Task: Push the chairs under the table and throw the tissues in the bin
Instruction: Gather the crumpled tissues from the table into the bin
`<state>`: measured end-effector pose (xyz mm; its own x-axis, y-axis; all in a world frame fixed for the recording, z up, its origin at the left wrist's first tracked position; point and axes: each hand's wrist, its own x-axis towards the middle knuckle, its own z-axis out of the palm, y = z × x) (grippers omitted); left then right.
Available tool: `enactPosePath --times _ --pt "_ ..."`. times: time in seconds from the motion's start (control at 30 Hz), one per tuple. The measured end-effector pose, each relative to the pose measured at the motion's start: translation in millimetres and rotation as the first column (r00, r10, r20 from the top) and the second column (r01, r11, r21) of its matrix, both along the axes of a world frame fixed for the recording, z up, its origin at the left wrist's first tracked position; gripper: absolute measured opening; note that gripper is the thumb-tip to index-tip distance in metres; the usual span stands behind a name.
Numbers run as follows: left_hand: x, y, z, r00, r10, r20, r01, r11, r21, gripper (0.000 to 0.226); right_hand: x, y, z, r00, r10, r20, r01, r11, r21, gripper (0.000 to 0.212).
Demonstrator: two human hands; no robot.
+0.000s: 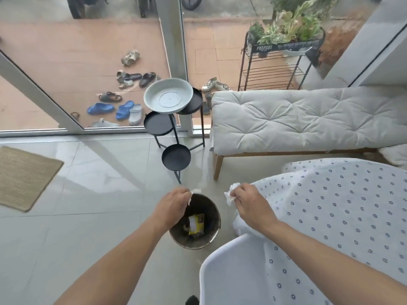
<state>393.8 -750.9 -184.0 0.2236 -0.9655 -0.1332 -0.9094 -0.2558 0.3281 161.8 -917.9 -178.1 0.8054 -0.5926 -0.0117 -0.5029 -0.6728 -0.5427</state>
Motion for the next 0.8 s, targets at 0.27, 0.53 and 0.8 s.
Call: enactPosePath --times 0.27,0.53,0.8 --pt "59.7 53.6 -119.6 0.925 0.283 -0.254 -0.282 0.958 0.041 0.02 74.9 61.2 -155.1 0.972 0.133 -0.194 -0.112 0.987 0.117 0.022" --pt "50.9 41.3 -247.7 0.718 0.544 -0.435 -0.461 0.839 0.289 0.042 104.9 92.8 -263.8 0.92 0.134 -0.369 -0.017 0.953 0.303 0.039" --pt "24.4 16.7 -279.7 0.82 0.421 -0.387 -0.254 0.874 0.414 0.045 82.7 98.9 -286.2 0.787 0.183 -0.59 -0.061 0.973 0.221 0.068"
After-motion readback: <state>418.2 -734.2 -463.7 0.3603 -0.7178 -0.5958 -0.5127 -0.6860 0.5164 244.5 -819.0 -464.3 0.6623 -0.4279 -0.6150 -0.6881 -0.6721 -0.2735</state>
